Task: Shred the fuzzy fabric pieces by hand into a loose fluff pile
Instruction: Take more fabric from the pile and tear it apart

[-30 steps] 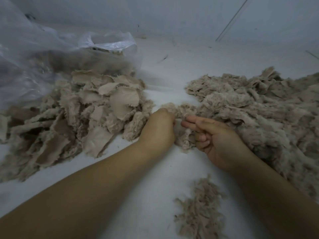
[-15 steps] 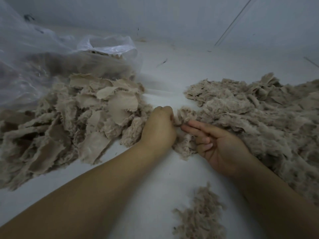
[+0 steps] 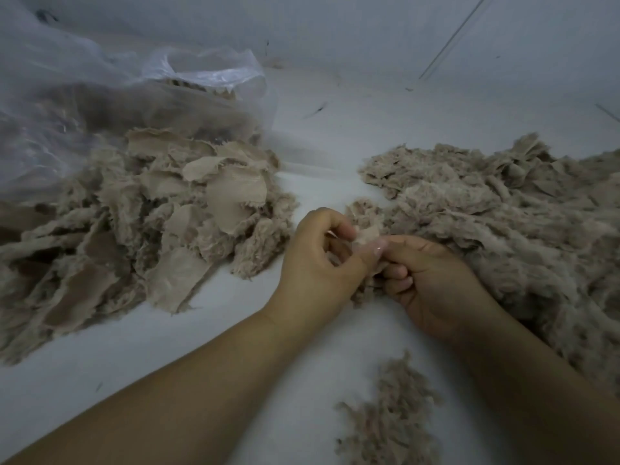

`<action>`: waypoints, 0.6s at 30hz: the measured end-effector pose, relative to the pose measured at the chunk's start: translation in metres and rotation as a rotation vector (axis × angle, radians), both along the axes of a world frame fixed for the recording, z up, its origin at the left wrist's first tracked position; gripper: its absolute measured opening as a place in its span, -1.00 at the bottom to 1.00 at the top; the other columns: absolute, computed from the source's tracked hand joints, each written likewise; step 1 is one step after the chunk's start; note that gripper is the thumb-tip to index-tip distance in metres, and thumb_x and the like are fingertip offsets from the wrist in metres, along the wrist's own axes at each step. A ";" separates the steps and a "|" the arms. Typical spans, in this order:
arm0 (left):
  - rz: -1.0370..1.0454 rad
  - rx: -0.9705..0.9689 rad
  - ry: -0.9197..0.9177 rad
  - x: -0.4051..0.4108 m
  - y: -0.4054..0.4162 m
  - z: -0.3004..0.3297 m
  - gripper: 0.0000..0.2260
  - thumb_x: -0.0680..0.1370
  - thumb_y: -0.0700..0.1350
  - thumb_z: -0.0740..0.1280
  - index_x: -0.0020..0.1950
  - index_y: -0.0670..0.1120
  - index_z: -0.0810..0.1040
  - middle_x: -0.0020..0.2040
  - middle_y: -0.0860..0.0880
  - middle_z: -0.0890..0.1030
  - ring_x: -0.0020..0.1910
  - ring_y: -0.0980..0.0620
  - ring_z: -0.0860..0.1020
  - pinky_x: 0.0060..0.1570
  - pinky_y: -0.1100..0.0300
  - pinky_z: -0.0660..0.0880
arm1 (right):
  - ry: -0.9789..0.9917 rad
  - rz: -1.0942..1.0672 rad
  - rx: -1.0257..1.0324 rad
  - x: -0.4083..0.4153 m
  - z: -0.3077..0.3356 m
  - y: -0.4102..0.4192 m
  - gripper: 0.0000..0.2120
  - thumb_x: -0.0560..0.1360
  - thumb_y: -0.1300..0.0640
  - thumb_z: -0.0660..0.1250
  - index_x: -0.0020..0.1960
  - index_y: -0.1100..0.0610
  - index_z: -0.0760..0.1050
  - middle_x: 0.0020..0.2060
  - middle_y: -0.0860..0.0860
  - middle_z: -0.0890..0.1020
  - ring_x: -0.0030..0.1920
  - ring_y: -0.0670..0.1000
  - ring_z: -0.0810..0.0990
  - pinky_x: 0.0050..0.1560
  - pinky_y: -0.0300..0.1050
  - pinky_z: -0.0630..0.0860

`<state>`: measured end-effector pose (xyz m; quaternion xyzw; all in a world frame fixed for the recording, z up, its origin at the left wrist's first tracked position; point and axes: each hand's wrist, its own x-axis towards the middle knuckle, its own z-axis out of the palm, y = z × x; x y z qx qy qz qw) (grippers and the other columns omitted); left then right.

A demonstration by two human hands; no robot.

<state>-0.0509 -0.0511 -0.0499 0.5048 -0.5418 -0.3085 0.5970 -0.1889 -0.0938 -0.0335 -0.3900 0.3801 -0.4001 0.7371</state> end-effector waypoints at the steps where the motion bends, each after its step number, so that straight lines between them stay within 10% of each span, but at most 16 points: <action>1: -0.009 0.076 0.027 0.002 -0.002 -0.001 -0.67 0.37 0.01 0.54 -0.07 -0.08 0.46 -0.20 -0.05 0.49 -0.33 0.07 0.45 -0.37 0.19 0.44 | 0.018 -0.017 -0.011 0.000 -0.001 0.000 -0.83 0.54 0.35 0.23 -0.19 0.28 0.54 -0.51 0.00 0.53 -0.59 -0.20 0.33 -0.63 -0.42 0.24; 9: -0.049 0.228 0.390 0.014 -0.012 -0.001 -0.86 0.53 -0.38 0.35 -0.13 -0.17 0.47 -0.49 -0.12 0.56 -0.57 -0.02 0.52 -0.54 0.20 0.47 | -0.042 0.007 -0.040 -0.001 -0.005 -0.001 -0.73 0.39 0.20 0.34 -0.02 0.39 0.55 -0.37 0.05 0.50 -0.54 -0.19 0.31 -0.59 -0.43 0.25; 18: -0.121 0.339 0.336 0.010 -0.009 0.009 -0.75 0.49 -0.06 0.47 0.10 -0.10 0.54 -0.20 -0.17 0.60 -0.39 0.00 0.57 -0.50 0.20 0.46 | 0.148 0.017 -0.177 0.000 -0.006 0.006 -0.89 0.41 0.21 0.37 -0.20 0.27 0.56 -0.52 0.04 0.41 -0.54 -0.13 0.29 -0.56 -0.34 0.25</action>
